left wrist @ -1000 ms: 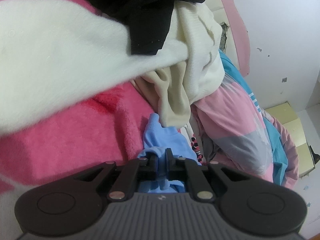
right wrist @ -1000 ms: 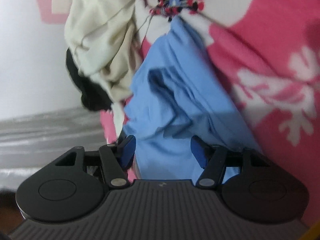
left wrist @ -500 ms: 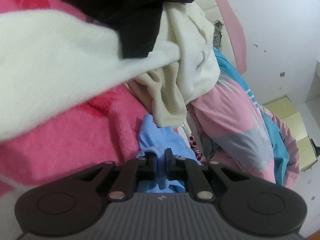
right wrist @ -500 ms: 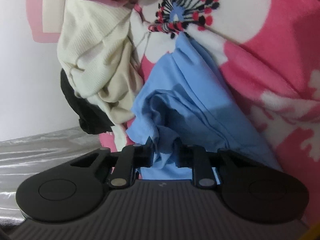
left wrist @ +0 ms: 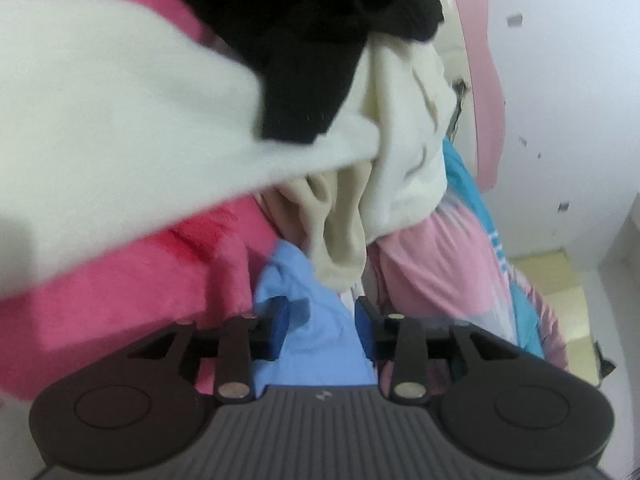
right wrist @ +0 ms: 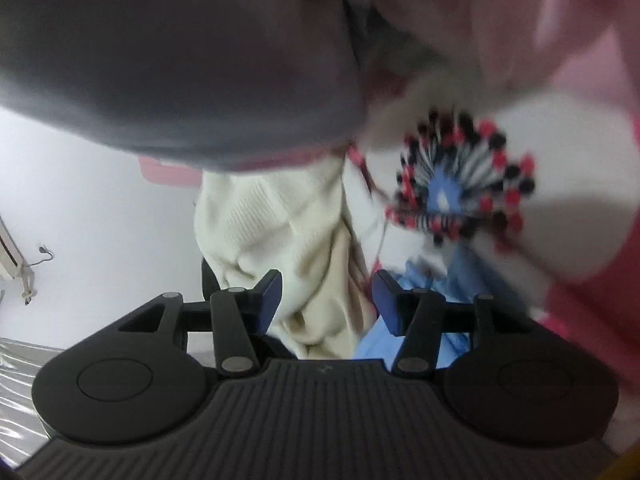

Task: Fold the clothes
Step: 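Open both grippers and release the folded T-shirt onto the bedspread, then pinch the blue T-shirt bundle end with the left gripper while the right gripper pinches beside it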

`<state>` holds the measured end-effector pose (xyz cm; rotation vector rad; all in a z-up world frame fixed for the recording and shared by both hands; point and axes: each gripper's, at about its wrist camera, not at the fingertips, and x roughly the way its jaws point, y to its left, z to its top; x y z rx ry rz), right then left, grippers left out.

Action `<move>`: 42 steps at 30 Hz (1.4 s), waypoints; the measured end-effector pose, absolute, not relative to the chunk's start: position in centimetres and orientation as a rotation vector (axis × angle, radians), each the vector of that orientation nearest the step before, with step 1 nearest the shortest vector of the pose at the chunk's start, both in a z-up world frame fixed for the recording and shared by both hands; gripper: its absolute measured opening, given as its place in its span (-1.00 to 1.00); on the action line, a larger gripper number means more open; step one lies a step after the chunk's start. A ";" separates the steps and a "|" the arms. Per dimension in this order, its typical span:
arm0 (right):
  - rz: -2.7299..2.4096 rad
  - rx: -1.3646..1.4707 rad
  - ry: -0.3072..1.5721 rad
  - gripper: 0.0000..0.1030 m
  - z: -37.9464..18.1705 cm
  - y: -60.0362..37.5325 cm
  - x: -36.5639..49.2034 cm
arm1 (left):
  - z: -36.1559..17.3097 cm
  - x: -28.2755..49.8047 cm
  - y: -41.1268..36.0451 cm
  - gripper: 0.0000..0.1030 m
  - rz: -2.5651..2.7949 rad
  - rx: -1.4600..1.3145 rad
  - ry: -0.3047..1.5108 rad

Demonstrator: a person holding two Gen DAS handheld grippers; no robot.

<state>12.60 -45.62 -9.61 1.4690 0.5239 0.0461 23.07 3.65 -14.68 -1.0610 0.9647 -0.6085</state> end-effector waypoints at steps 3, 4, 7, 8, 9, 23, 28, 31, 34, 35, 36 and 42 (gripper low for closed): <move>0.106 1.313 0.587 -0.03 -7.9 -44.4 12.7 | -14.1 22.8 3.9 -0.15 -0.610 -1.045 0.956; 0.132 1.245 0.623 -0.04 -7.3 -43.8 12.9 | -13.9 22.6 3.9 -0.15 -0.611 -1.036 0.955; 0.197 0.959 0.771 -0.04 -6.0 -41.0 14.9 | -13.3 22.3 4.0 -0.14 -0.616 -1.010 0.953; 0.167 0.860 0.795 -0.06 -6.1 -40.6 15.4 | -13.1 22.2 4.0 -0.13 -0.617 -1.002 0.952; 0.125 0.766 0.814 -0.09 -6.1 -40.3 15.7 | -12.9 22.1 4.0 -0.12 -0.618 -0.993 0.951; 0.115 0.617 0.889 -0.12 -3.2 -40.2 6.0 | -10.5 12.0 2.6 0.07 -0.832 -0.657 1.118; 0.098 0.573 0.961 -0.13 -4.4 -39.6 5.2 | -10.6 8.9 2.1 0.05 -0.842 -0.577 1.128; 0.091 0.560 0.989 -0.15 -4.6 -39.3 3.8 | -10.4 7.7 2.0 -0.05 -0.867 -0.559 1.115; 0.096 0.543 1.016 -0.15 -4.5 -39.1 1.5 | -10.4 6.5 1.5 -0.15 -0.887 -0.525 1.109; 0.100 0.539 1.025 -0.15 -4.5 -39.0 0.8 | -10.3 6.1 1.3 -0.18 -0.892 -0.508 1.105; 0.112 0.532 1.036 -0.15 -4.5 -38.7 0.1 | -10.3 5.8 1.1 -0.22 -0.895 -0.487 1.100; 0.098 0.463 1.048 -0.15 -5.2 -37.5 -2.8 | -10.8 5.4 0.4 -0.56 -0.870 -0.474 1.104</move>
